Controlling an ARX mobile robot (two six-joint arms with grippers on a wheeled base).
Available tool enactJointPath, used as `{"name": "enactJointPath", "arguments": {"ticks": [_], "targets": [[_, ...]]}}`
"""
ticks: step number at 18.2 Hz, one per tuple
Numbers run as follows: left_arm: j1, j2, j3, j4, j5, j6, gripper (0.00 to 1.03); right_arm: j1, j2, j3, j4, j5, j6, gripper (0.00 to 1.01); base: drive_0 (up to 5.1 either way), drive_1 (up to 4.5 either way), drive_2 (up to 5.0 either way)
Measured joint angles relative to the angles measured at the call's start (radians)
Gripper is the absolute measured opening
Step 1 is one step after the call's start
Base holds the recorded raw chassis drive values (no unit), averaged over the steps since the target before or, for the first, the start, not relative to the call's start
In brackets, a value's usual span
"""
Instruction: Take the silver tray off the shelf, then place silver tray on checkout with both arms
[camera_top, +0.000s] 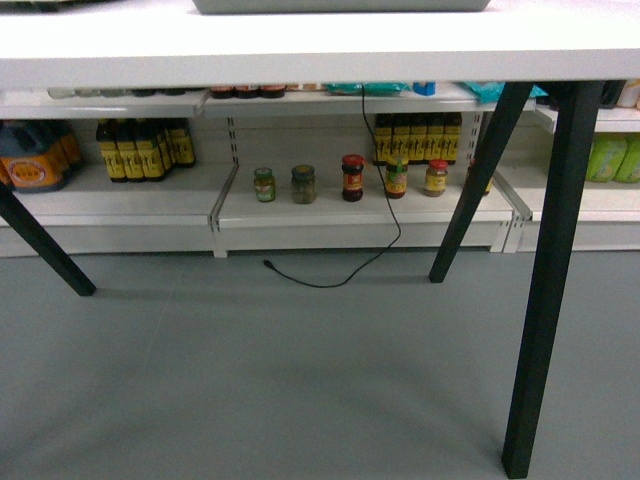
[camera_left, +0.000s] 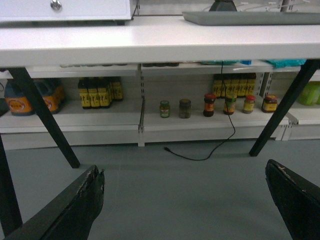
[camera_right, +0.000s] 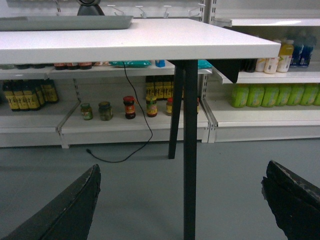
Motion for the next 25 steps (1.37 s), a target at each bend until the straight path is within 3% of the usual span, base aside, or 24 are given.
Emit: {"name": "enactJointPath", "arguments": {"ticks": [25], "targets": [[0.000, 0.000, 0.000, -0.003, -0.001, 0.000, 0.98, 0.000, 0.000, 0.000, -0.002, -0.001, -0.002, 0.98, 0.0, 0.00, 0.0]]}}
